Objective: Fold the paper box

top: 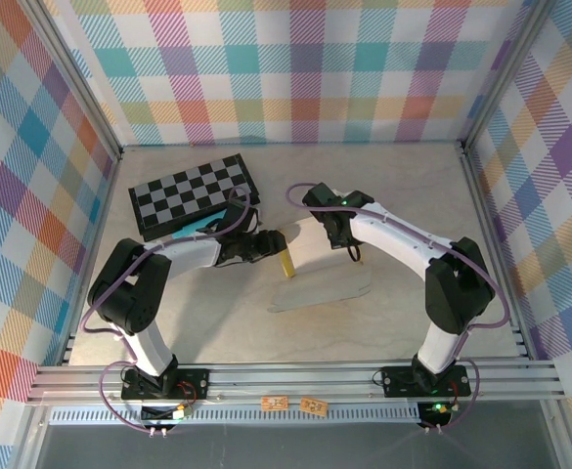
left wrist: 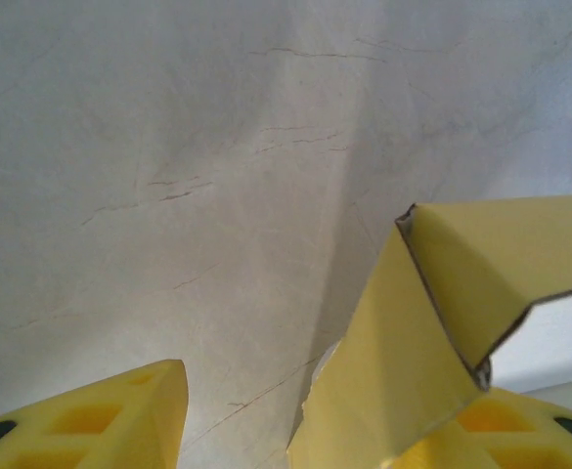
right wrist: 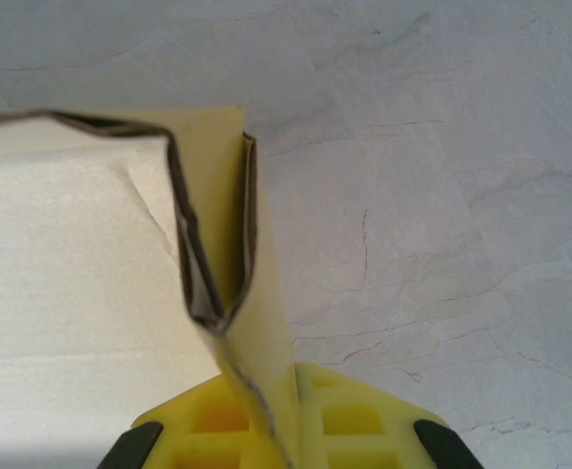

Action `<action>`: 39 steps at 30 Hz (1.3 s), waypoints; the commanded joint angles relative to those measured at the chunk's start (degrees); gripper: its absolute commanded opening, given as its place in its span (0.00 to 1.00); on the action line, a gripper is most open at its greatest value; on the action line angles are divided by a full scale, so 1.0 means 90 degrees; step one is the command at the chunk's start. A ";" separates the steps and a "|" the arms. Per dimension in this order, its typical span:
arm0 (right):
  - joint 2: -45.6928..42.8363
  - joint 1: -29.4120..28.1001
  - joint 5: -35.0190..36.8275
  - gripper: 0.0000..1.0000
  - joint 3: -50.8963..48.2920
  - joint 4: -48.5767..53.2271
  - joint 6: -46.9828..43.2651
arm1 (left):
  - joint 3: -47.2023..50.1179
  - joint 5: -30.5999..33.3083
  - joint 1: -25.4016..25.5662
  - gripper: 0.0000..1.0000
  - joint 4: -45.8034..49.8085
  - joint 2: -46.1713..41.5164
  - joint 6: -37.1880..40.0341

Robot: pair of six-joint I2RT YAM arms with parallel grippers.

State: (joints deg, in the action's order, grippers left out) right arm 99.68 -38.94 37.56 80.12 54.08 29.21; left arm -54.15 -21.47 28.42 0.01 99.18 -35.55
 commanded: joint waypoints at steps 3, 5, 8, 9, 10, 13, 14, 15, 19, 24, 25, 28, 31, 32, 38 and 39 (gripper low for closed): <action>0.0095 0.0030 -0.0062 0.00 0.0219 0.0136 0.0072 | -0.0297 -0.0056 0.0165 0.50 0.0151 0.0150 0.0228; 0.0087 0.0030 -0.0072 0.00 0.0225 0.0142 0.0074 | -0.0358 0.0107 0.0253 0.48 0.0264 0.0231 0.0325; 0.0078 0.0030 -0.0072 0.00 0.0215 0.0151 0.0083 | -0.0365 0.0352 0.0308 0.44 0.0300 0.0320 0.0377; 0.0071 0.0030 -0.0072 0.00 0.0210 0.0146 0.0090 | -0.0370 0.0404 0.0325 0.43 0.0300 0.0348 0.0388; 0.0059 0.0037 -0.0072 0.00 0.0201 0.0143 0.0080 | -0.0380 0.0472 0.0337 0.40 0.0310 0.0376 0.0409; 0.0061 0.0041 -0.0068 0.00 0.0209 0.0153 0.0087 | -0.0415 0.0708 0.0392 0.31 0.0391 0.0396 0.0501; 0.0067 0.0042 -0.0071 0.00 0.0209 0.0148 0.0090 | -0.0409 0.0781 0.0405 0.29 0.0426 0.0397 0.0517; 0.0066 0.0039 -0.0071 0.00 0.0219 0.0153 0.0094 | -0.0409 0.0849 0.0420 0.27 0.0455 0.0396 0.0520; 0.0066 0.0039 -0.0071 0.00 0.0219 0.0146 0.0113 | -0.0493 0.1286 0.0516 0.14 0.0725 0.0430 0.0580; 0.0058 0.0047 -0.0021 0.00 0.0226 0.0181 0.0152 | -0.0710 0.2391 0.0787 0.00 0.1685 0.0530 0.0437; 0.0050 0.0039 -0.0004 0.00 0.0219 0.0187 0.0155 | -0.0726 0.2632 0.0841 0.00 0.2022 0.0550 0.0313; 0.0046 0.0038 0.0025 0.00 0.0217 0.0209 0.0172 | -0.0722 0.2956 0.0914 0.00 0.2452 0.0650 0.0061; 0.0056 0.0040 0.0035 0.00 0.0219 0.0210 0.0166 | -0.0750 0.3148 0.0924 0.00 0.2798 0.0759 -0.0090; 0.0058 0.0037 0.0034 0.00 0.0229 0.0214 0.0180 | -0.0763 0.3195 0.0925 0.00 0.2866 0.0763 -0.0110; 0.0068 0.0036 -0.0003 0.00 0.0260 0.0189 0.0144 | -0.0692 0.2654 0.0933 0.05 0.2301 0.0422 0.0052; 0.0071 0.0040 -0.0004 0.00 0.0258 0.0189 0.0129 | -0.0685 0.2515 0.0932 0.18 0.2152 0.0283 0.0078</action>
State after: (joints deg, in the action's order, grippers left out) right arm 99.79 -38.96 36.34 80.68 53.52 29.56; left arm -62.81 -1.26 37.50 13.32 102.48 -34.98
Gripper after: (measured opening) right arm 0.071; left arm 0.104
